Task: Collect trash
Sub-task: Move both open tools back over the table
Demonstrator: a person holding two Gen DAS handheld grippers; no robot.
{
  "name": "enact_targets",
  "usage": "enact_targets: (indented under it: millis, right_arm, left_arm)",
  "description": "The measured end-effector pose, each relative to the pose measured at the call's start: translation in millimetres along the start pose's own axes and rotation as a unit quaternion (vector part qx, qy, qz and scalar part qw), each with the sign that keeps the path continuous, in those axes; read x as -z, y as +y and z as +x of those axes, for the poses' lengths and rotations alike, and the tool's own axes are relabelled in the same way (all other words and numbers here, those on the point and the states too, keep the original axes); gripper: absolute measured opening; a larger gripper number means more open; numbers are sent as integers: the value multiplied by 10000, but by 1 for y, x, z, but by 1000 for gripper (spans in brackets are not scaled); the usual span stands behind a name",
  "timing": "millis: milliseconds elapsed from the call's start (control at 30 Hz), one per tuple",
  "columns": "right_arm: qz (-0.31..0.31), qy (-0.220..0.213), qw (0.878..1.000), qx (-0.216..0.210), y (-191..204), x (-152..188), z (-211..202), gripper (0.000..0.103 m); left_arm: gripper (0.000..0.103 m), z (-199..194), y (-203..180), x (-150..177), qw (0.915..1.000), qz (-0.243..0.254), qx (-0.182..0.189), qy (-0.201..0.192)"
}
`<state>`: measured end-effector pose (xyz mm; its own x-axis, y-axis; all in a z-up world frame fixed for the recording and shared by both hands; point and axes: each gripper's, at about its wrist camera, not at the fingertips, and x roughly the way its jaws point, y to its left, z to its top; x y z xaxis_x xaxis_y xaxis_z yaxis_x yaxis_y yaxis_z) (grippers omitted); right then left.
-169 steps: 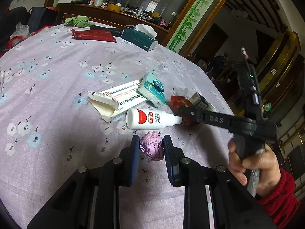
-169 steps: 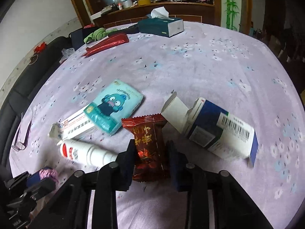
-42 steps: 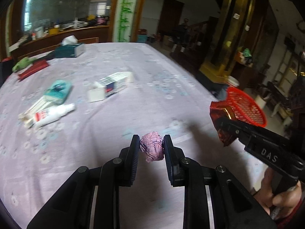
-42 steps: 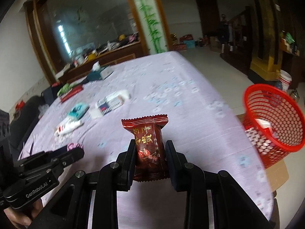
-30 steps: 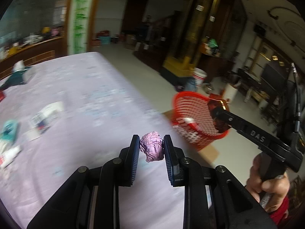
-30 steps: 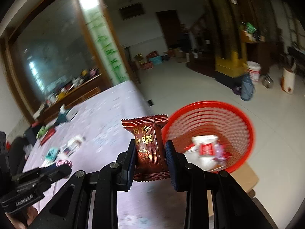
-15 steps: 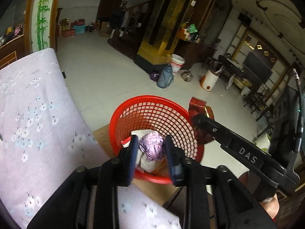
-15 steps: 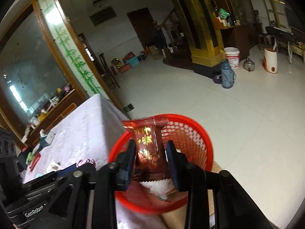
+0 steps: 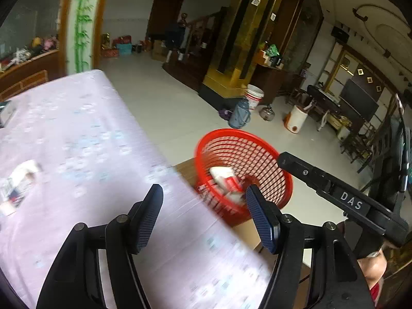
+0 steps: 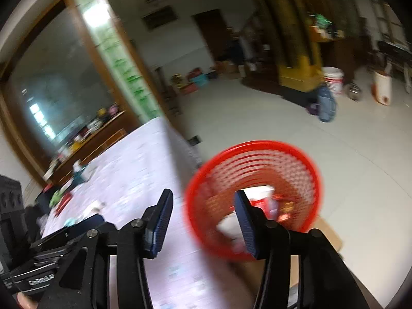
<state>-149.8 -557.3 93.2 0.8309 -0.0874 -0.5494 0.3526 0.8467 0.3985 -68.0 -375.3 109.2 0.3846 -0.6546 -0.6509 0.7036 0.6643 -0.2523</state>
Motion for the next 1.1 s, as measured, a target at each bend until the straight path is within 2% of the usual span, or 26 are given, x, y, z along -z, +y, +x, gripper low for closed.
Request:
enact_targets:
  millis: [167,333,433,600,700,733,867,1100]
  right_arm:
    - [-454,166,9975,-523,59,20,-3,56]
    - [-912,389,9910,-904,115,42,4,59]
    - [-1133,576,9861,-1070,141,56,12,59]
    - [-1413,840,9793,-1180,168,79,21,59]
    - [-1565,918,9759,-1208,178,87,23,59]
    - [-1592,930,9754,-1209,181,88,23,59]
    - [-1691,958,9737,-1193,189,92,24,59]
    - [-1676,1052,9736,-1135,193,95,31,59]
  left_arm:
    - [66,-53,31,27,9993,38,-344,-135]
    - [69,-99,81,52,9969,-74,-747,-218]
    - [69,-121,125,65,9922,-185,-1211,-234]
    - [68,-143,200,81,9839,-419,-1729,-161]
    - [61,-148,244,89,9821,-683,-1755,-102]
    - [57,-146,261,90,9790,-830,-1862,-53]
    - [49,-137,302,89,9754,-1164,-1869,47]
    - [47,-109,330,85,9781,-1188,-1681,301]
